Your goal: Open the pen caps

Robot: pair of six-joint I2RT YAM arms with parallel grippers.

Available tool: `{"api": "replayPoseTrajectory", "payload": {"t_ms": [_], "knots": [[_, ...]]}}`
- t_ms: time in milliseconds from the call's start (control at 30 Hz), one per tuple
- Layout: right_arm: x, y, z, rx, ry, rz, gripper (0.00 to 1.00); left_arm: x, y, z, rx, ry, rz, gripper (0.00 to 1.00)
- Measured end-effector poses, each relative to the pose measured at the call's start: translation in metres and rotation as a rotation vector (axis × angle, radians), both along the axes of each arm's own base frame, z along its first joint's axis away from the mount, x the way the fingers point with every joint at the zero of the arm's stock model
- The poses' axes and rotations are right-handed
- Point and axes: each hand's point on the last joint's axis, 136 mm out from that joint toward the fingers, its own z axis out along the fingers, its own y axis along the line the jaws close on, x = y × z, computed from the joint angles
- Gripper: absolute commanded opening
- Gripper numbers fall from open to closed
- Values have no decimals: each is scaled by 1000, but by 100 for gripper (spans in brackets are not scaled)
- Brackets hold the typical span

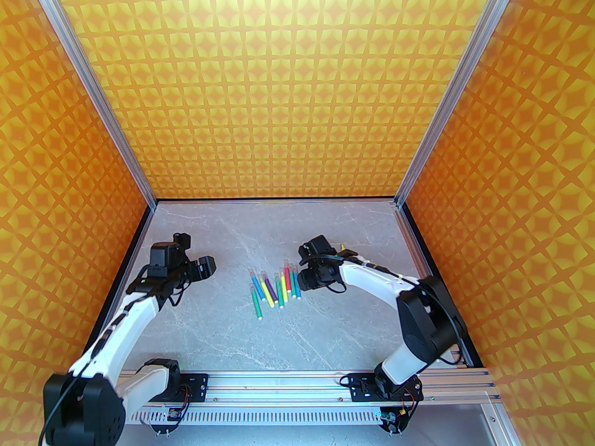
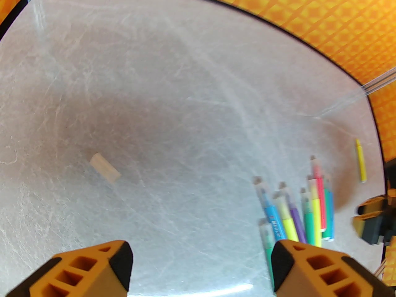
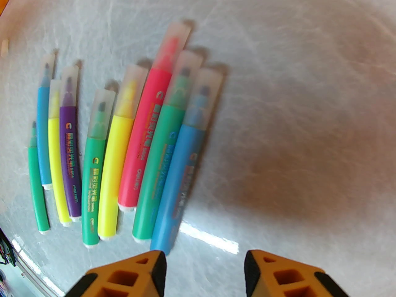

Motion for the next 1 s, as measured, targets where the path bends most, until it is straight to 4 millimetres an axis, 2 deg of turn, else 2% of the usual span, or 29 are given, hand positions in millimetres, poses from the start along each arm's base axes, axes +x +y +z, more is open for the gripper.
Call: {"api": "replayPoseTrajectory", "payload": {"t_ms": [200,500,1000], "knots": [[-2,6,-18,1,52,5,47,-3,-2,13,-24,-37,2,87],[2,13,-20,16,63,-2,46,-9,-3,22,-32,-71,-1,89],[7,18,-31,-34,81,-6,39,-11,-3,19,-33,-69,-1,89]]}}
